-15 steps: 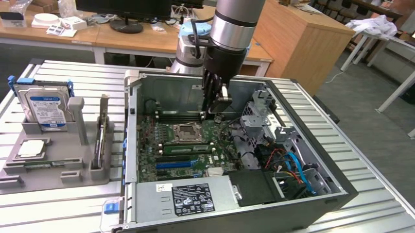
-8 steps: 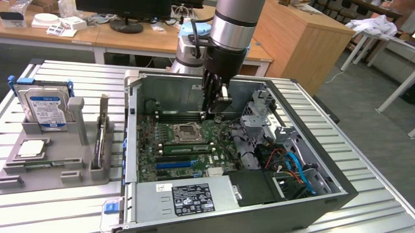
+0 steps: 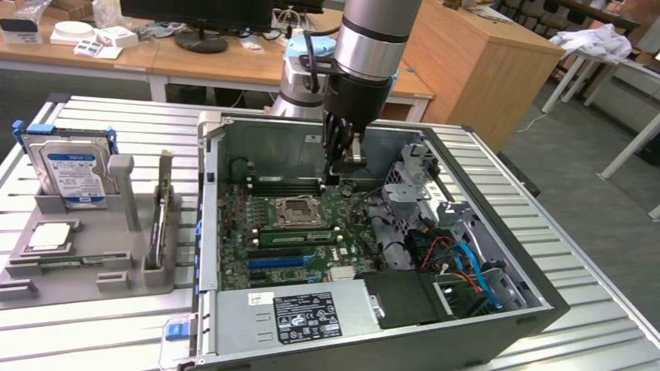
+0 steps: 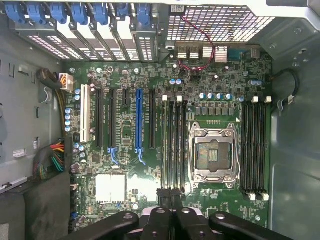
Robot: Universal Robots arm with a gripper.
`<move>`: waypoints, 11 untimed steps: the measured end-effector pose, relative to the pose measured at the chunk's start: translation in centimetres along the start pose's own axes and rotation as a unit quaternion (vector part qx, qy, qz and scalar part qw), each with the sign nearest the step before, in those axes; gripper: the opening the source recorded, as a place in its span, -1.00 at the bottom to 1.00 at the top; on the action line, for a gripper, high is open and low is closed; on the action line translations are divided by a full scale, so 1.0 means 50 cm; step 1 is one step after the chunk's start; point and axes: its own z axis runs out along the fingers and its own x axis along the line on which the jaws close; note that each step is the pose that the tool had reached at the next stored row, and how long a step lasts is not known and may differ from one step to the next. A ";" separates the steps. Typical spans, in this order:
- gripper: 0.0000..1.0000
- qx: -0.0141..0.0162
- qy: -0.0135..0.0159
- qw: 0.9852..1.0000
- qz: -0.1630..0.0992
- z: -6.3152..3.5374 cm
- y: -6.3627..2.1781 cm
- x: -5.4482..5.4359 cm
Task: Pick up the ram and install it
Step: 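Press down the ram until it locks into place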
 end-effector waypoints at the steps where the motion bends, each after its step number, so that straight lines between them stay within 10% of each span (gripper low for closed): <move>1: -0.79 0.000 0.000 1.000 0.000 0.000 0.000 0.000; 11: -0.79 0.000 0.000 1.000 0.000 0.000 0.000 0.000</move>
